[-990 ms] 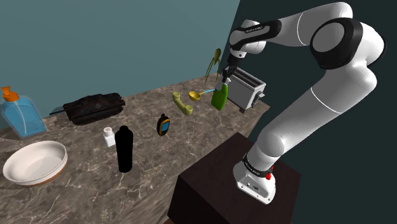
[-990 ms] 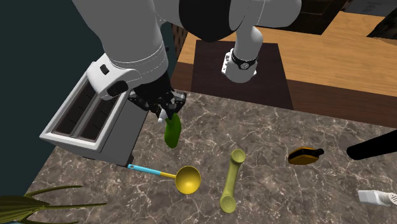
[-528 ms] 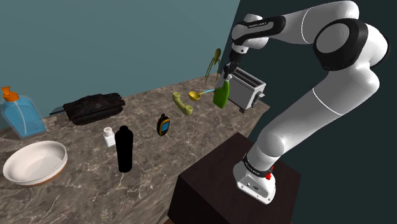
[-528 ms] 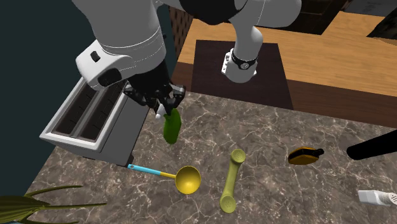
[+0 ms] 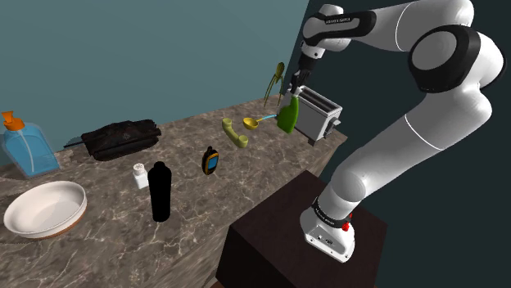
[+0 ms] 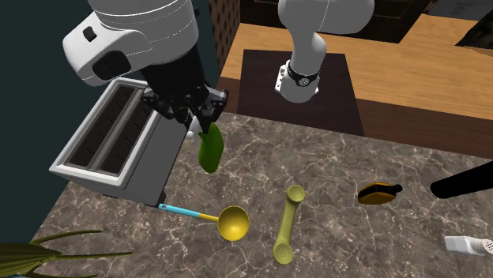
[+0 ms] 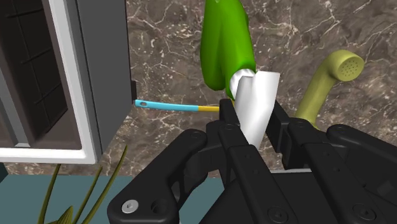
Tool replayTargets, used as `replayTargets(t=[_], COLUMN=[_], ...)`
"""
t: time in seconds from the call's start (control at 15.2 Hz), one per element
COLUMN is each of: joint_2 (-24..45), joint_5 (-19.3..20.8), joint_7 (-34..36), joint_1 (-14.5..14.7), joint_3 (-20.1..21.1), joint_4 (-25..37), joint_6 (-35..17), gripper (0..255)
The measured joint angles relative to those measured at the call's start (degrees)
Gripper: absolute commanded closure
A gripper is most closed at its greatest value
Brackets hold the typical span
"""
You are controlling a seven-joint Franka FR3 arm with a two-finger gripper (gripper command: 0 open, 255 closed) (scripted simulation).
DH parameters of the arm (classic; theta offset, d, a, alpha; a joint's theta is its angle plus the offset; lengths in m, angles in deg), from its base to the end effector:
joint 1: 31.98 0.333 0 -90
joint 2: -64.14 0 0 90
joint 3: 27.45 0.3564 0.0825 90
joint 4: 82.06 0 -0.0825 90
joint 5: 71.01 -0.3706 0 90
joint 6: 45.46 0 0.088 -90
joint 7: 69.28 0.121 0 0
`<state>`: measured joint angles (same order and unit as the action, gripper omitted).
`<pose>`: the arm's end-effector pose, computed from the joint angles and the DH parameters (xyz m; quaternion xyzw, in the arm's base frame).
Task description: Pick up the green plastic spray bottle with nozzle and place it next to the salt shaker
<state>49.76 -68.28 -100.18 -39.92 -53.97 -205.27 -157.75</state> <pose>0.3759 -0.2818 0.5283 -0.9991 0.0171 -0.0330 0.0186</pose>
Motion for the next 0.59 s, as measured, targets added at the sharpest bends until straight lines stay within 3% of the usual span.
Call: replayTargets(t=[0.59], joint_2=[-0.7], joint_5=[0.1], joint_7=[0.5], joint_1=[0.2], joint_3=[0.6], joint_4=[6.2], joint_6=[6.9], gripper=[255])
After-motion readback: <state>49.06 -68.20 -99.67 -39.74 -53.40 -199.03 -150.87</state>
